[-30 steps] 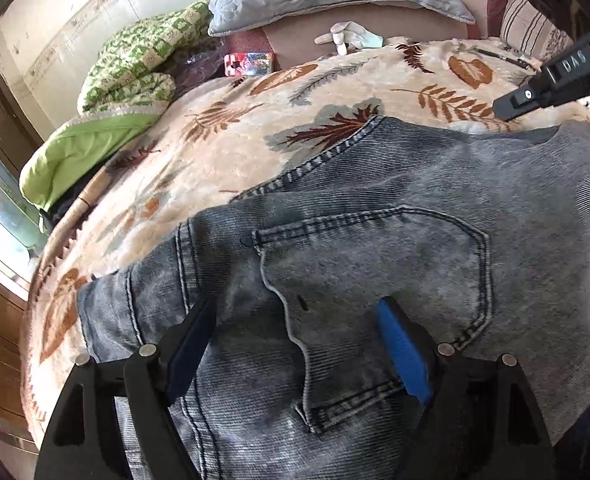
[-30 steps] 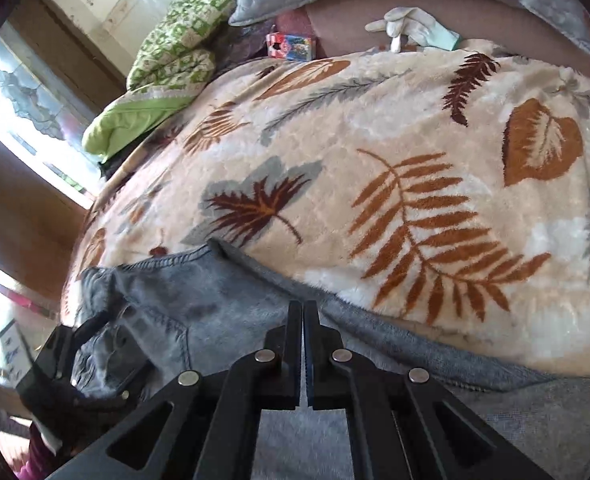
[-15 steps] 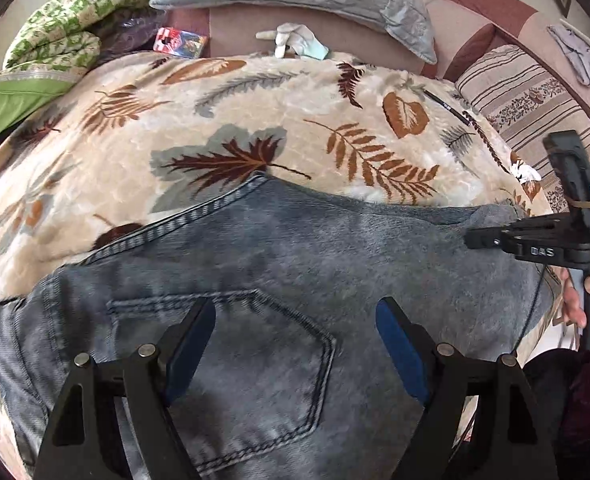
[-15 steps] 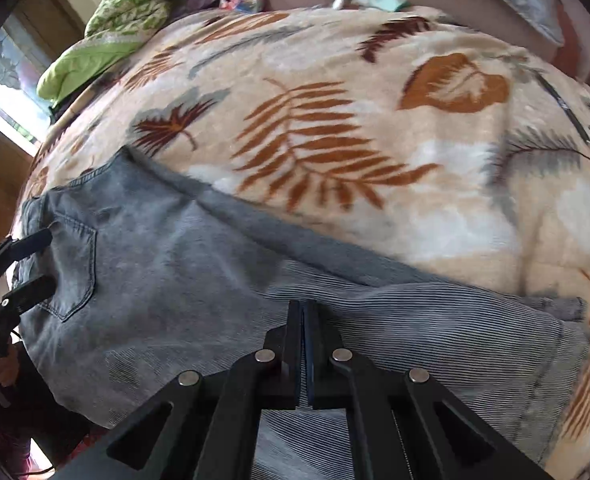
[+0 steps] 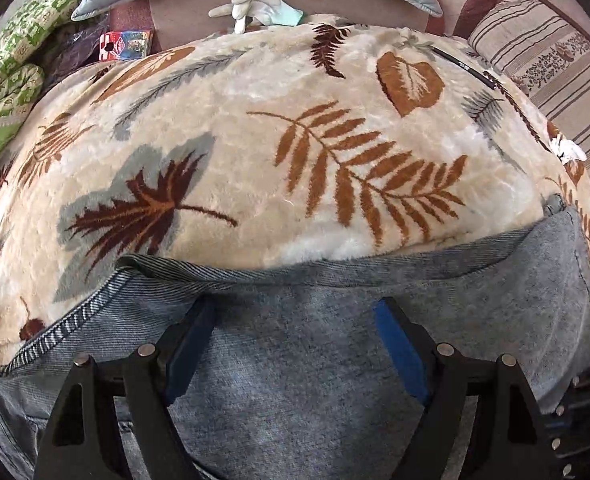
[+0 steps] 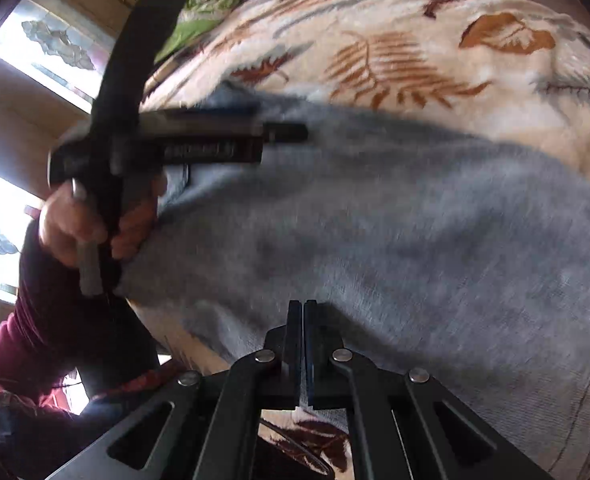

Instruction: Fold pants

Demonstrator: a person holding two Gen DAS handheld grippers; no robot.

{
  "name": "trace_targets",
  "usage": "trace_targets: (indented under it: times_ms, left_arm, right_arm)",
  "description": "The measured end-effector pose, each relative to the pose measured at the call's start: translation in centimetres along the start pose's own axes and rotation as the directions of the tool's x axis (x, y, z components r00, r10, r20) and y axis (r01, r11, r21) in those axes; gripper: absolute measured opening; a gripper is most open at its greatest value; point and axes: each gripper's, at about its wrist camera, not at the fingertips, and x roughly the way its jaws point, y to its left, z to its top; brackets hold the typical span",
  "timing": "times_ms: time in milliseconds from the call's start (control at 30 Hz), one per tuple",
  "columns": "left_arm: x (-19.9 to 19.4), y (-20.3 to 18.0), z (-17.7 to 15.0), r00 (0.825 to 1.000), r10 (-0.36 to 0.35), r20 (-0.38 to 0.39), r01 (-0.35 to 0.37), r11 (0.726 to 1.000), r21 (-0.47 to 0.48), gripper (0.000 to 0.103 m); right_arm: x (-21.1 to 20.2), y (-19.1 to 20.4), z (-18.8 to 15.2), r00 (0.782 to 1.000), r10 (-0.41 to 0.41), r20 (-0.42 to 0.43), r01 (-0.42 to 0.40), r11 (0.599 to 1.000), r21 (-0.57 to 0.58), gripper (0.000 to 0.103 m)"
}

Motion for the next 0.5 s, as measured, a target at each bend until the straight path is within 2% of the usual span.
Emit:
trace_targets:
  times_ms: [67, 233, 333, 400, 500]
  left_arm:
    - [0.4, 0.6, 0.6, 1.000, 0.002, 0.011, -0.002, 1.000, -0.016, 0.083]
    - [1.2, 1.2, 1.8, 0.992, 0.100, 0.082, -0.099, 0.995, -0.017, 0.083]
    - [1.1, 2.3, 2.1, 0.994, 0.076, 0.078, -0.071, 0.995, -0.066, 0.082]
    - [0.2, 2.7, 2.0, 0.996, 0.056, 0.072, -0.049, 0.995, -0.091, 0.074]
    - [-2.4, 3.6, 1.4, 0.994, -0.042, 0.098, 0.056, 0.988, -0.147, 0.073]
  right_arm:
    - [-0.2, 0.1, -1.3, 0.999, 0.021, 0.037, -0.020, 1.000, -0.006, 0.003]
    - [-0.3, 0.2, -3.4, 0.996, 0.080, -0.024, -0.080, 0.997, -0.015, 0.003]
    - [-1.1, 0.0, -3.7, 0.997, 0.076, 0.000, -0.076, 0.997, 0.001, 0.003]
    - [-2.8, -0.7, -3.5, 0.997, 0.032, 0.066, -0.033, 0.999, 0.016, 0.003]
    - [-5.5, -3.3, -2.2, 0.972, 0.053, 0.227, -0.089, 0.984, 0.152, 0.003]
